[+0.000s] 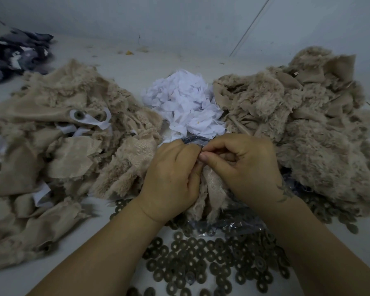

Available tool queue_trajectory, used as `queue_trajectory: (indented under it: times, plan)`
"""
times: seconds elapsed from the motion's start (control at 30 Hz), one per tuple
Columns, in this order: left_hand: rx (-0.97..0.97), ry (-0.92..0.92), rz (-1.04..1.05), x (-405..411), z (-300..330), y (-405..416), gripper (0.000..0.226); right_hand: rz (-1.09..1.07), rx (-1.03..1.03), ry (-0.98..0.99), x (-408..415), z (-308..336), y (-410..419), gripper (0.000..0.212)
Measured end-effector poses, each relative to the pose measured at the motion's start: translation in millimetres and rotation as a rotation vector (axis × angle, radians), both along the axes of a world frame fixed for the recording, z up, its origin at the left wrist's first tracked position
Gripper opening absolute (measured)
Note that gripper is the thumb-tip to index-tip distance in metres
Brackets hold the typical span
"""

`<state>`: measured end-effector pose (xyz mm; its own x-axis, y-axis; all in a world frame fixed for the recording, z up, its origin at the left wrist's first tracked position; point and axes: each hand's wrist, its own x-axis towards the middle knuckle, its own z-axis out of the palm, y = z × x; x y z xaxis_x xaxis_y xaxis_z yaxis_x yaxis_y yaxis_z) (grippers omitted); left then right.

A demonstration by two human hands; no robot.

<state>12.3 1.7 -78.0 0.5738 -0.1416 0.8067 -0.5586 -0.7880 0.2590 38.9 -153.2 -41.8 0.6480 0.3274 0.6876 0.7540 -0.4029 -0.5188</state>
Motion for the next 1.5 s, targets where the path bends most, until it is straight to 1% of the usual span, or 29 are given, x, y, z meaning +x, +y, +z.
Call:
queue_trajectory:
  times: [0.2, 0.23, 0.27, 0.33, 0.37, 0.4, 0.5, 0.6, 0.67, 0.8, 0.9, 0.97, 1.03, 1.07, 1.13, 1.17, 1.23, 1.27, 1.3, 1.33, 1.4, 1.43, 1.47, 1.5]
  plan:
    - [0.051, -0.025, 0.037, 2, 1, 0, 0.024, -0.054, -0.052, -0.053, -3, 0, 5, 0.007]
    - [0.060, -0.018, 0.045, 2, 1, 1, 0.024, -0.056, -0.036, -0.012, -3, -1, 5, 0.006]
    - [0.060, -0.008, 0.051, 3, 2, 2, 0.025, -0.048, 0.006, 0.078, -3, -2, 5, 0.007]
    - [0.041, 0.015, 0.063, 4, 4, 5, 0.027, -0.001, 0.115, 0.313, -3, -2, 5, 0.016]
    - [0.037, 0.029, 0.068, 5, 5, 5, 0.027, 0.020, 0.149, 0.386, -2, -2, 5, 0.020]
    - [0.040, 0.045, 0.071, 6, 6, 6, 0.028, 0.026, 0.153, 0.410, -2, -2, 5, 0.022]
    - [0.062, 0.075, 0.071, 6, 5, 4, 0.026, -0.005, 0.067, 0.389, 0, 0, 3, 0.022]
    - [0.115, 0.060, 0.107, 7, 4, 2, 0.024, -0.050, 0.030, 0.387, 0, -1, 4, 0.009]
    - [0.151, 0.056, 0.142, 8, 4, 3, 0.023, -0.064, 0.012, 0.384, -1, -4, 7, 0.005]
    - [0.130, -0.007, 0.100, 7, 5, 5, 0.023, -0.075, -0.014, 0.306, -4, -4, 10, 0.003]
    - [0.113, -0.046, 0.065, 5, 5, 4, 0.023, -0.087, -0.075, 0.224, -5, -2, 9, 0.005]
    - [0.044, 0.025, 0.061, 4, 5, 4, 0.022, -0.075, -0.113, 0.217, -7, 2, 8, 0.008]
    - [-0.135, 0.135, 0.043, 7, 9, 6, 0.024, -0.111, -0.144, 0.235, -7, 8, 6, 0.020]
    - [-0.229, 0.154, 0.039, 8, 11, 9, 0.024, -0.174, -0.171, 0.225, -7, 10, 4, 0.028]
    - [-0.349, 0.154, 0.068, 9, 15, 13, 0.019, -0.324, -0.232, 0.213, -7, 15, 2, 0.035]
    - [-0.389, 0.175, 0.077, 10, 15, 15, 0.018, -0.362, -0.254, 0.230, -6, 16, 0, 0.038]
    - [-0.457, 0.243, 0.051, 12, 13, 17, 0.024, -0.325, -0.265, 0.335, -5, 13, -1, 0.048]
    - [-0.478, 0.263, 0.032, 13, 12, 17, 0.028, -0.276, -0.237, 0.418, -4, 11, -2, 0.049]
    - [-0.480, 0.273, 0.025, 13, 11, 17, 0.029, -0.219, -0.167, 0.514, -4, 8, -2, 0.045]
    - [-0.468, 0.276, 0.030, 13, 11, 16, 0.027, -0.154, -0.043, 0.618, -4, 6, -1, 0.037]
    - [-0.450, 0.257, 0.097, 13, 11, 15, 0.015, 0.000, 0.299, 0.847, -5, 4, 2, 0.022]
    - [-0.452, 0.224, 0.154, 13, 12, 16, 0.014, 0.070, 0.443, 0.939, -5, 3, 4, 0.020]
    - [-0.449, 0.175, 0.196, 11, 13, 15, 0.017, 0.109, 0.526, 0.992, -4, 2, 4, 0.021]
    - [-0.438, 0.136, 0.202, 10, 12, 15, 0.025, 0.124, 0.567, 1.020, -3, 1, 5, 0.021]
